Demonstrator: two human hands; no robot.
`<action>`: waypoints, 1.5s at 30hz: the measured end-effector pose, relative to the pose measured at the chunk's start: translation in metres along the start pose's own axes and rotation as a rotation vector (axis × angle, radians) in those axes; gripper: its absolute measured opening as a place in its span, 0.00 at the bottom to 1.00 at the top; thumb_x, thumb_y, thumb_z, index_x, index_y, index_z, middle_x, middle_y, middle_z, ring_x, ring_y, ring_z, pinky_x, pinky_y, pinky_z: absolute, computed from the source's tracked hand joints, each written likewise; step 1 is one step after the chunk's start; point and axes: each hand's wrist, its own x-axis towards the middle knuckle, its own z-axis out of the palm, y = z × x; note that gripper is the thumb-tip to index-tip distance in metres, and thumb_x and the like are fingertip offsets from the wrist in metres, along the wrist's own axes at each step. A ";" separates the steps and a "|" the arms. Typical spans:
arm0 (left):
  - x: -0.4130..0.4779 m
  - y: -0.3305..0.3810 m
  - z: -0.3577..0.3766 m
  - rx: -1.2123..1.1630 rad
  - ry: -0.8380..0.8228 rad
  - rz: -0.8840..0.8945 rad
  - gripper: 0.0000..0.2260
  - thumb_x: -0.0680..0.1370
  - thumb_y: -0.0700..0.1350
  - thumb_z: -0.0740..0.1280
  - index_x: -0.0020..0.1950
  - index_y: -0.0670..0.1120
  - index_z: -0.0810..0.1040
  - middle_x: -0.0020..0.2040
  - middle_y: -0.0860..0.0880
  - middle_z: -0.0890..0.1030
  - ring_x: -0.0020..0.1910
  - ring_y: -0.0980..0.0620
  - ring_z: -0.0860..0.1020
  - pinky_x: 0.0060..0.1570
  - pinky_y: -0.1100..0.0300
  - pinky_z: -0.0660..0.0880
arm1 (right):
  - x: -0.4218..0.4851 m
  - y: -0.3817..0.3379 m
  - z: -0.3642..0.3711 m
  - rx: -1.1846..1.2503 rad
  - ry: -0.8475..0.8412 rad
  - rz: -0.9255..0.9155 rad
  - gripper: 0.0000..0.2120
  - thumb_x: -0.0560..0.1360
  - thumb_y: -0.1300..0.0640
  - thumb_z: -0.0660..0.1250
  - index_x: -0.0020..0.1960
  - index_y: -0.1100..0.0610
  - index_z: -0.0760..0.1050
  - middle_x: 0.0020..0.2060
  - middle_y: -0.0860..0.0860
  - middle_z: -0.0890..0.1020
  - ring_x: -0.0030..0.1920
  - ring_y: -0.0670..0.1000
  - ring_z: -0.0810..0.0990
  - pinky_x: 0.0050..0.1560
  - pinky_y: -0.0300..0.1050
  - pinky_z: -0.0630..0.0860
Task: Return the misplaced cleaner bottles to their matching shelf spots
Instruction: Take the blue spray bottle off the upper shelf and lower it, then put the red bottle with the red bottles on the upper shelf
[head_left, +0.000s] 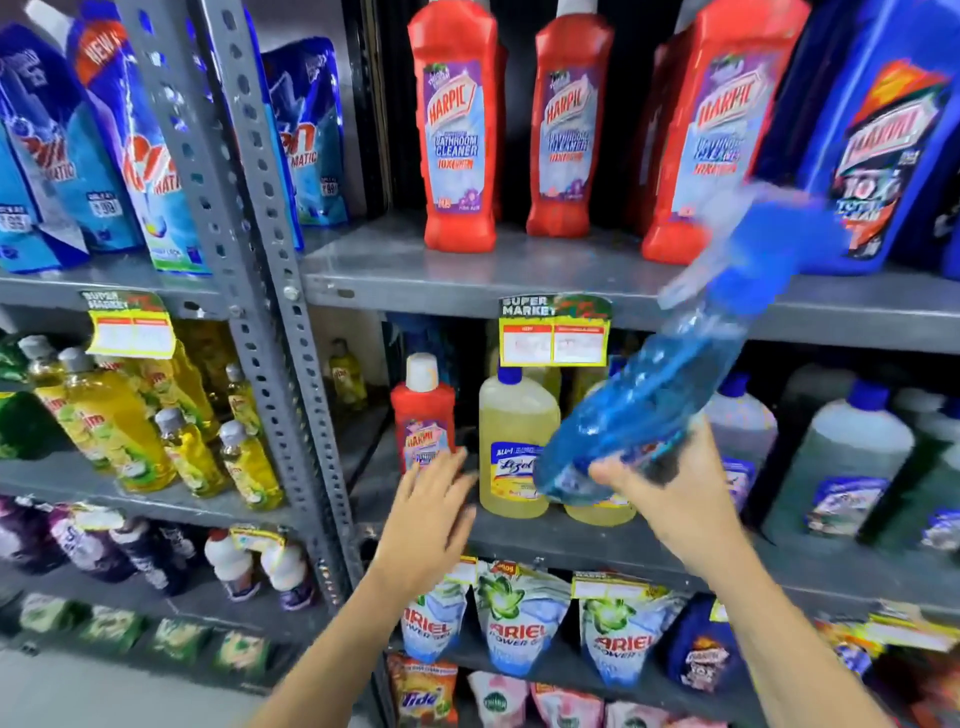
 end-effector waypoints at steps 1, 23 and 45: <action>-0.012 -0.007 0.021 0.038 -0.116 -0.018 0.20 0.80 0.52 0.56 0.66 0.44 0.75 0.71 0.43 0.72 0.73 0.45 0.61 0.66 0.39 0.64 | -0.007 0.019 0.005 -0.007 -0.006 0.054 0.28 0.65 0.68 0.78 0.53 0.44 0.70 0.48 0.41 0.84 0.50 0.38 0.82 0.53 0.36 0.77; -0.052 -0.031 0.096 0.096 -0.513 -0.080 0.32 0.81 0.65 0.44 0.77 0.47 0.60 0.77 0.45 0.62 0.76 0.45 0.60 0.70 0.47 0.48 | -0.009 0.176 0.052 -0.394 -0.085 0.260 0.36 0.65 0.50 0.80 0.67 0.51 0.66 0.56 0.44 0.76 0.56 0.43 0.76 0.51 0.39 0.72; -0.058 -0.043 0.080 0.068 -0.286 -0.118 0.29 0.82 0.60 0.54 0.79 0.47 0.59 0.80 0.46 0.50 0.78 0.50 0.46 0.74 0.47 0.46 | -0.036 0.161 0.059 -0.445 0.256 0.115 0.33 0.69 0.46 0.76 0.68 0.49 0.66 0.53 0.47 0.76 0.47 0.44 0.75 0.46 0.46 0.77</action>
